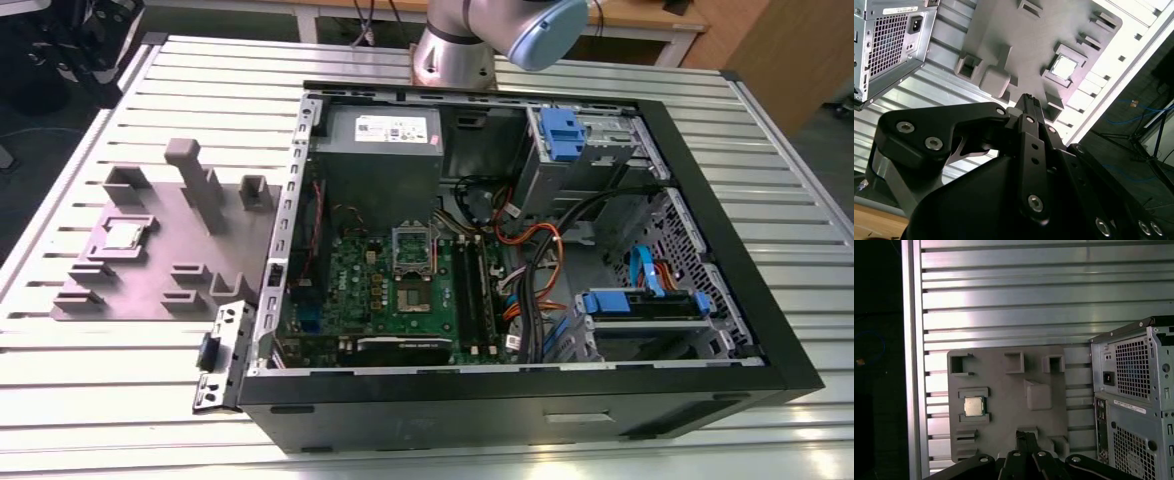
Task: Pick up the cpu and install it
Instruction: 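Reach for the cpu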
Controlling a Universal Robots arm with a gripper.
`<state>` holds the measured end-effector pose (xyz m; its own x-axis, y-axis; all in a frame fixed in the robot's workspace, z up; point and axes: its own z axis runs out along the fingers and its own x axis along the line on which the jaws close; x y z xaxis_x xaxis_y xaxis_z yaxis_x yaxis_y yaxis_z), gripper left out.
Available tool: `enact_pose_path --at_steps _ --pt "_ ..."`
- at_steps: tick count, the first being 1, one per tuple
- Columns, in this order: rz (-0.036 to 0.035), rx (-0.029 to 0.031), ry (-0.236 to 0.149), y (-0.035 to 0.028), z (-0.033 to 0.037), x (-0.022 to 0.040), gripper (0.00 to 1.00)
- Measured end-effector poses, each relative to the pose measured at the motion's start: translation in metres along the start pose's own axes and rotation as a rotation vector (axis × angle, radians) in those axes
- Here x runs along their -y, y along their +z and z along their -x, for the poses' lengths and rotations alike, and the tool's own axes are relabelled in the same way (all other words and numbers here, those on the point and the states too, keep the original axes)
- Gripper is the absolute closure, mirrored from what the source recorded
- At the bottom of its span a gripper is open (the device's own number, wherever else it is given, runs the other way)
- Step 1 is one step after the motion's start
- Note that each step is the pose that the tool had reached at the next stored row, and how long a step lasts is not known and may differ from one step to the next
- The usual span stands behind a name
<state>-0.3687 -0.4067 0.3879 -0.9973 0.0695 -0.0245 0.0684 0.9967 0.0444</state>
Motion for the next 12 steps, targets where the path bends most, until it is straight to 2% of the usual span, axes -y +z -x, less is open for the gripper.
enact_pose_path --at_steps 12 --pt "0.0000 -0.0001 0.000 0.0000 0.0000 0.0000 0.89"
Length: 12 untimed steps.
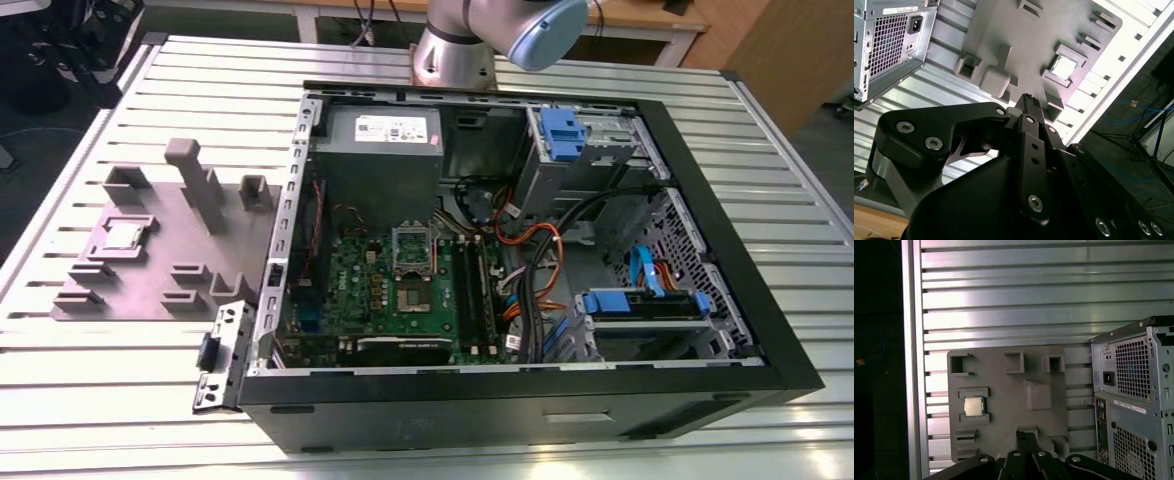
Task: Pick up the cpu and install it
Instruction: 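Reach for the cpu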
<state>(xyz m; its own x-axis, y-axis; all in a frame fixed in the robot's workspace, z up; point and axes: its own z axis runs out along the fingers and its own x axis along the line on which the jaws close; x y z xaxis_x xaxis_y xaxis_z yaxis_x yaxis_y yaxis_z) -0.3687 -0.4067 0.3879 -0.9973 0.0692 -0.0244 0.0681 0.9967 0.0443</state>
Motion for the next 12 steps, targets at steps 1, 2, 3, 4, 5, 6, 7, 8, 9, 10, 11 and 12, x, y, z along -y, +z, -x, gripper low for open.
enact_pose_path --at_steps 1,2,3,4,5,6,7,8,9,10,11,12 --pt "0.0002 -0.0010 0.000 0.0001 0.0000 0.0000 0.89" --pt "0.0005 -0.0054 0.000 0.0001 -0.0001 0.0000 0.89" --pt "0.0010 -0.0163 0.001 0.0000 -0.0001 0.0000 0.89" --pt "0.0009 -0.0288 0.001 0.0000 0.0000 0.0000 0.89" --pt "0.0009 -0.0345 0.002 0.0001 -0.0001 0.0000 0.89" --pt "0.0008 -0.0347 0.002 0.0001 -0.0001 0.0000 0.89" --pt "0.0008 -0.0350 0.002 0.0000 0.0000 0.0000 0.89" --pt "0.0008 -0.0351 0.002 0.0001 0.0000 0.0000 0.89" --pt "0.0008 -0.0351 0.002 0.0000 0.0000 0.0000 0.89" --pt "0.0008 -0.0351 0.002 0.0001 0.0000 0.0000 0.89" --pt "0.0008 -0.0352 0.002 0.0000 0.0000 0.0000 0.89" --pt "0.0008 -0.0352 0.002 0.0000 0.0000 0.0000 0.89"
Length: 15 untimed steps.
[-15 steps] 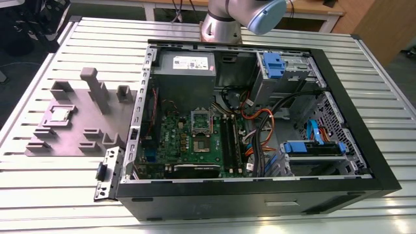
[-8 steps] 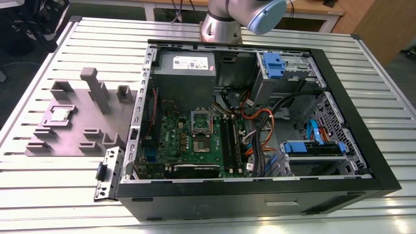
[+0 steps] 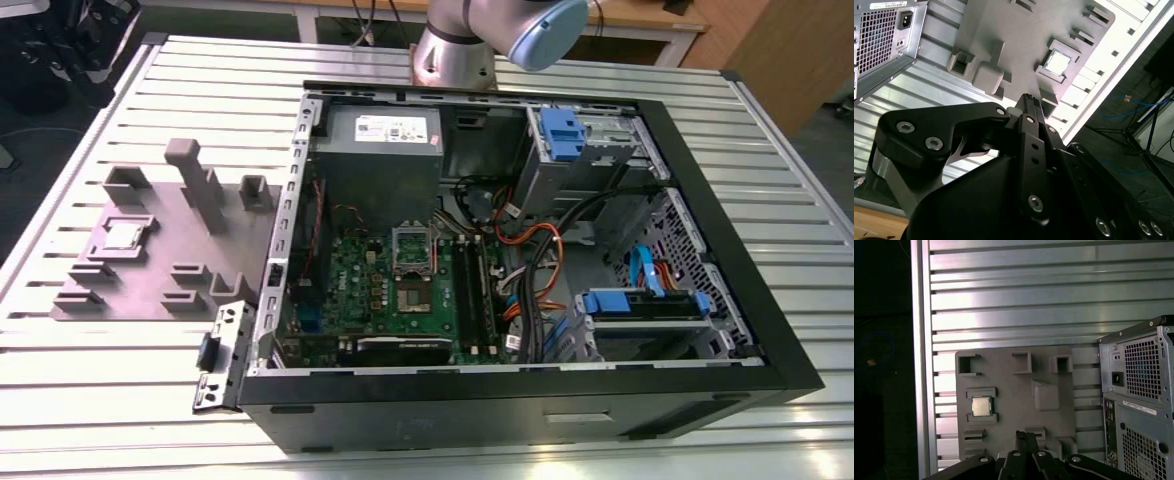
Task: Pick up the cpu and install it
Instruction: 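Reach for the cpu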
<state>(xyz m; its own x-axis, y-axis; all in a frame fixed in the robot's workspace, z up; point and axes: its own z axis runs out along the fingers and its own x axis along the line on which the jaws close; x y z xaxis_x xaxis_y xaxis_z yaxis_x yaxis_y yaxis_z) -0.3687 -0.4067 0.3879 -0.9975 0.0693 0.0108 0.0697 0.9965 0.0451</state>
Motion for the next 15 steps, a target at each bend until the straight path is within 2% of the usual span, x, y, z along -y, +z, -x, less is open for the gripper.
enact_pose_path --at_steps 8,10,15 --pt "0.0000 -0.0004 -0.007 0.0012 -0.0001 0.0001 0.89" --pt "-0.0003 -0.0010 -0.014 0.0025 -0.0023 0.0003 0.89" --pt "-0.0002 -0.0009 -0.015 0.0075 -0.0228 0.0019 0.89"
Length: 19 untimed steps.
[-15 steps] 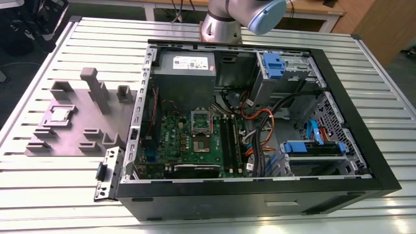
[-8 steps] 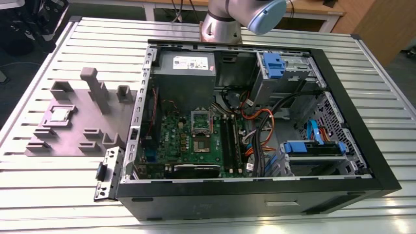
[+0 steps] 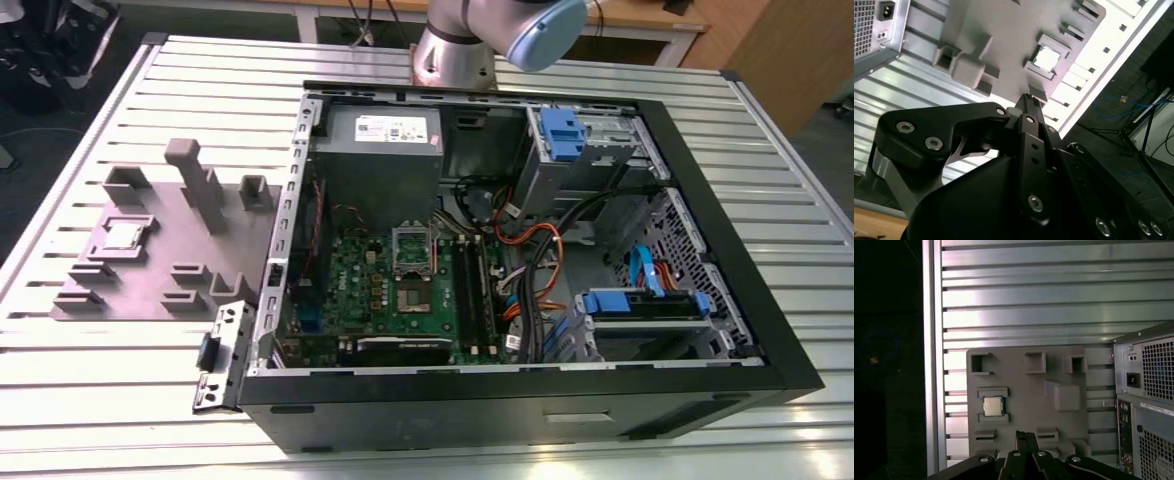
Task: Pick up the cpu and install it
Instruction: 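Reach for the cpu, then pick up the cpu and move it towards the insertion slot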
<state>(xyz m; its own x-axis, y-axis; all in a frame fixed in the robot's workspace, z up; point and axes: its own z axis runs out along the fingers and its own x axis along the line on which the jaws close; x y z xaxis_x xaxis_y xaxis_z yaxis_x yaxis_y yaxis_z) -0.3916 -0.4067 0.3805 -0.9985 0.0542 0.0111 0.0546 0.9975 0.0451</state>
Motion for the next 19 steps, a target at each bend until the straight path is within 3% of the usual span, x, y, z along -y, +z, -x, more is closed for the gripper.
enact_pose_path --at_steps 4,11,19 --pt "0.0002 0.0002 0.000 0.0051 -0.0146 0.0011 0.89" --pt "0.0001 0.0001 -0.001 0.0090 -0.0329 0.0022 0.89" --pt "0.0000 0.0000 -0.001 0.0093 -0.0355 0.0024 0.89"
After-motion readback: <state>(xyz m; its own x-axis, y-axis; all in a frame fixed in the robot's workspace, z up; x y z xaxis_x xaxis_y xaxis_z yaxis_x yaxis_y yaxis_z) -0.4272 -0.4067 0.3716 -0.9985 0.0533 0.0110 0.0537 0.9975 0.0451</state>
